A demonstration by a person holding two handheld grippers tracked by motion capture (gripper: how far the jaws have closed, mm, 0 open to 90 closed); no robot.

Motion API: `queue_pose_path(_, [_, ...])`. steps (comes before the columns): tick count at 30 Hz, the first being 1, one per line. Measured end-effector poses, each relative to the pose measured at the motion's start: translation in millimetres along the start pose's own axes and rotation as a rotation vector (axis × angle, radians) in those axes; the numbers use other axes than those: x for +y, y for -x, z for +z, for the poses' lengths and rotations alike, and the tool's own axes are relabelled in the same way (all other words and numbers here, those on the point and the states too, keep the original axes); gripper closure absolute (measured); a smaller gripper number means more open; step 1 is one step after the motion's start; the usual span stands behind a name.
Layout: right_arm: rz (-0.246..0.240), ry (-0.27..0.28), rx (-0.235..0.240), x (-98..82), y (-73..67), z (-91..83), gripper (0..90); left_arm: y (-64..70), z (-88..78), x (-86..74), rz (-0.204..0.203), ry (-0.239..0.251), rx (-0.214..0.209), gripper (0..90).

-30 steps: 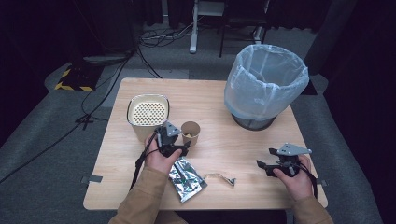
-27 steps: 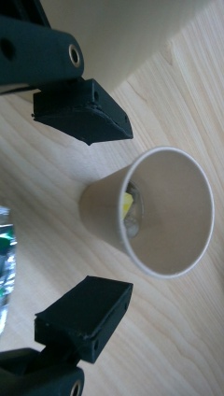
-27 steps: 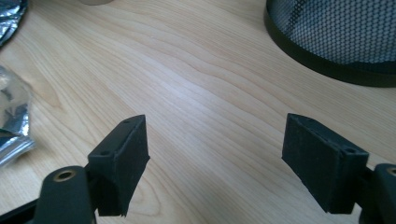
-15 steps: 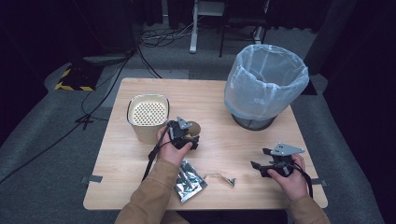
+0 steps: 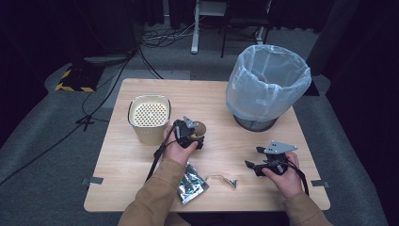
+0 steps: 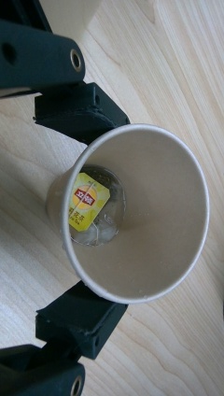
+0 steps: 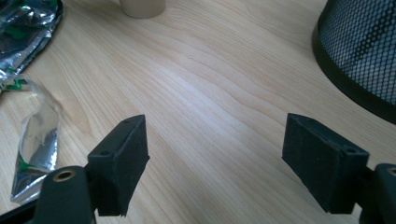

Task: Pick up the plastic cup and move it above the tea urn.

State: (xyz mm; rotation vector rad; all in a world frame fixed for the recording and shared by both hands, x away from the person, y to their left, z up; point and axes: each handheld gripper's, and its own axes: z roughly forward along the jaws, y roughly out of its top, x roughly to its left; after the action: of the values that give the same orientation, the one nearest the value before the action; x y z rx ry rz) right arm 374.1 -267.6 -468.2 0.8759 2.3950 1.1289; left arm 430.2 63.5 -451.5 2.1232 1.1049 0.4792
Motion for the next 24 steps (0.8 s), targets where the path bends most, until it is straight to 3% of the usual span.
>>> queue_pose_path(2, [0.002, 0.0, 0.002, 1.7, -0.5, 0.5, 22.9, 0.4, 0.0, 0.0, -0.001, -0.001, -0.011, 24.2])
queue_pose_path(4, [0.003, -0.002, 0.004, 2.9, -0.8, 0.2, 22.9, 1.0, 0.3, -0.5, 0.001, 0.001, 0.007, 22.4])
queue_pose_path(6, [0.006, 0.004, 0.006, 3.6, -1.1, 0.1, 22.8, 1.1, 1.4, 0.7, 0.016, 0.0, 0.021, 15.0])
queue_pose_path(13, [0.004, 0.012, 0.007, 2.7, -0.1, -0.9, 23.0, 0.5, 11.7, 9.2, 0.011, 0.01, 0.013, 15.9])
queue_pose_path(17, [0.004, 0.014, 0.01, 2.2, 0.5, -1.0, 23.1, -1.5, 19.6, 9.1, -0.008, -0.003, -0.018, 17.3])
queue_pose_path(19, [0.006, 0.013, 0.01, 1.5, 0.8, -0.7, 23.2, -2.1, 19.7, 9.9, 0.005, 0.001, -0.004, 19.6])
queue_pose_path(24, [0.005, 0.012, 0.012, 0.4, 1.3, 0.2, 23.4, -0.8, 17.8, 9.3, 0.006, 0.009, -0.016, 21.5])
